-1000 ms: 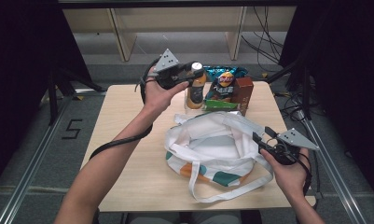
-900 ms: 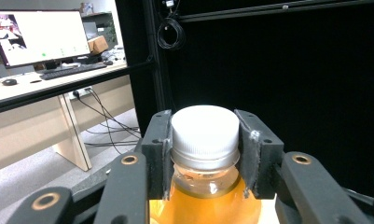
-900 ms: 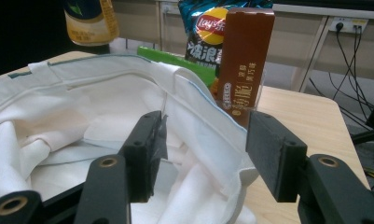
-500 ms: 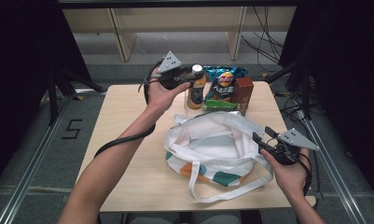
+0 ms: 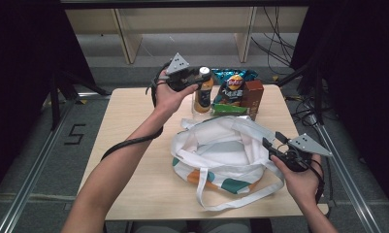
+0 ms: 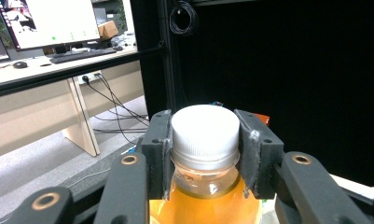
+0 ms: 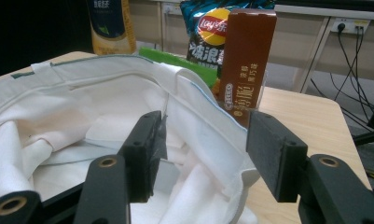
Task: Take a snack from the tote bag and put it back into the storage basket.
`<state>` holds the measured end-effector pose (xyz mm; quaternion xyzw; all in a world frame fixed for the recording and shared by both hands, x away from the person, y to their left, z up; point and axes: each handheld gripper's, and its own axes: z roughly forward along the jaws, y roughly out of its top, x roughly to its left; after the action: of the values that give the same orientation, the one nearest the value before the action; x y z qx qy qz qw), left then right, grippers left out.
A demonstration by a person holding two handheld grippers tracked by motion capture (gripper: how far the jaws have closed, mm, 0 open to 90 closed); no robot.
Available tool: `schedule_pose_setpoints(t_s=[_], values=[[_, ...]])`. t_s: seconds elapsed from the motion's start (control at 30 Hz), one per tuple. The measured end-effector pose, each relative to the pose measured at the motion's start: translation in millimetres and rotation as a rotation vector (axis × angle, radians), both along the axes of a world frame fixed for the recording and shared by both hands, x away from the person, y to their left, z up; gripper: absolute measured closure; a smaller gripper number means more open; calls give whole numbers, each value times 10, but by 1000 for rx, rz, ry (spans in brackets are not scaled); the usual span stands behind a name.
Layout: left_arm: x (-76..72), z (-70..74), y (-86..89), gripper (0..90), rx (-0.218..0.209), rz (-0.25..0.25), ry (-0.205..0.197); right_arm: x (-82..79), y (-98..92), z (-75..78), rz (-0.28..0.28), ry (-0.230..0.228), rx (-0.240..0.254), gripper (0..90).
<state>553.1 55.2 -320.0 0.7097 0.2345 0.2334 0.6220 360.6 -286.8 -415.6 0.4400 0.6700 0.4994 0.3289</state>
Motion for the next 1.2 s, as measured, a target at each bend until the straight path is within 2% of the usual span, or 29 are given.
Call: schedule_pose_setpoints(t_s=[0.07,0.1,0.13,0.2,0.37,0.4,0.67,0.73,0.77,1.0,1.1,1.2], values=[[17,-15,4,587,3,5,2,7,-6,3,25,2,-5,467],[26,-24,6,587,5,8,4,8,-10,6,23,-3,-15,467],[42,-41,12,587,8,10,9,-8,16,1,-1,2,13,466],[60,-61,17,587,6,17,15,-17,14,13,7,22,13,465],[108,-96,30,587,18,29,18,-2,5,7,8,-5,-4,463],[118,-101,31,587,16,30,18,-20,25,8,-2,18,25,463],[185,-105,35,587,17,45,21,-7,-2,8,12,10,-2,463],[199,-108,34,586,22,44,20,-22,14,13,3,26,17,463],[204,-110,31,587,23,45,21,-13,19,4,-3,5,22,462],[246,-149,34,587,29,52,24,-19,8,14,8,25,15,462],[264,-164,42,587,33,54,26,-6,-2,6,9,-1,2,462],[284,-176,43,587,34,51,22,-18,8,13,9,26,14,461]])
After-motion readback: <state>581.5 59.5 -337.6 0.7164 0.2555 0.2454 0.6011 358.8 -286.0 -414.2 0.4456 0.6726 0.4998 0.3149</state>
